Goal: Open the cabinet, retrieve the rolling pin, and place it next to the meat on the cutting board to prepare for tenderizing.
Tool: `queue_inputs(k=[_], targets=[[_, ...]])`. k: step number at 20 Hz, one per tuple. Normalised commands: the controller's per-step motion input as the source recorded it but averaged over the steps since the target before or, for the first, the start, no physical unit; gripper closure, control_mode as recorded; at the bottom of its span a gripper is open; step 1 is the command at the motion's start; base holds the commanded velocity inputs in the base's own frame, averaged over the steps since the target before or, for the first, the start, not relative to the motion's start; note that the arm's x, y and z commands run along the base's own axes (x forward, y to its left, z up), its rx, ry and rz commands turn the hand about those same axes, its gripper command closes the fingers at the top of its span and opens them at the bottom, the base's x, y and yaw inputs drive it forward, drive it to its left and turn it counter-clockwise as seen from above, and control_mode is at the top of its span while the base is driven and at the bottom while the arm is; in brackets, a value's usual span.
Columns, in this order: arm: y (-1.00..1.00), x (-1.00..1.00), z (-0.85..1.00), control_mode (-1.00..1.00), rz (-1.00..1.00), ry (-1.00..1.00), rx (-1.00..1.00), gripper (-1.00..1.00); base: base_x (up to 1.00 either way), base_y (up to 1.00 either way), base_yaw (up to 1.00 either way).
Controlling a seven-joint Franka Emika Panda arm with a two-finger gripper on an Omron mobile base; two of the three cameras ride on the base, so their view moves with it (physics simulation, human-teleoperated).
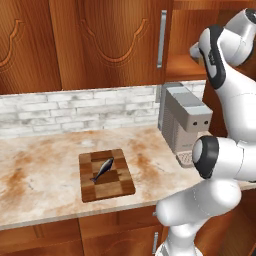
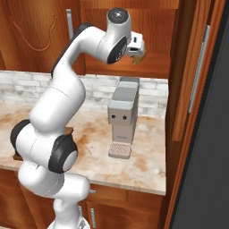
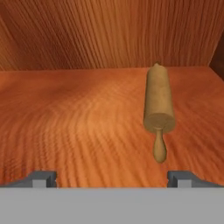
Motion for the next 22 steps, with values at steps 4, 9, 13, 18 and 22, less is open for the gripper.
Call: queue_inputs(k=[4, 9, 13, 18, 22], targets=[[0.0, 0.24, -0.02, -1.0, -0.04, 0.0, -0.02, -1.0, 0.0, 0.0, 0.0], [-0.05, 0.02, -0.09, -1.0, -0.03, -0.05, -0.06, -1.0, 0.0, 0.0, 0.0], [-0.14, 0.0, -0.1, -1.0, -0.02, -0.05, -0.06, -1.0, 0.0, 0.0, 0.0], [-0.12, 0.01, -0.19, -1.0, 0.0, -0.03, -0.03, -1.0, 0.0, 0.0, 0.0], [-0.14, 0.2, -0.21, -1.0, 0.0, 0.0, 0.0, -1.0, 0.0, 0.0, 0.0]])
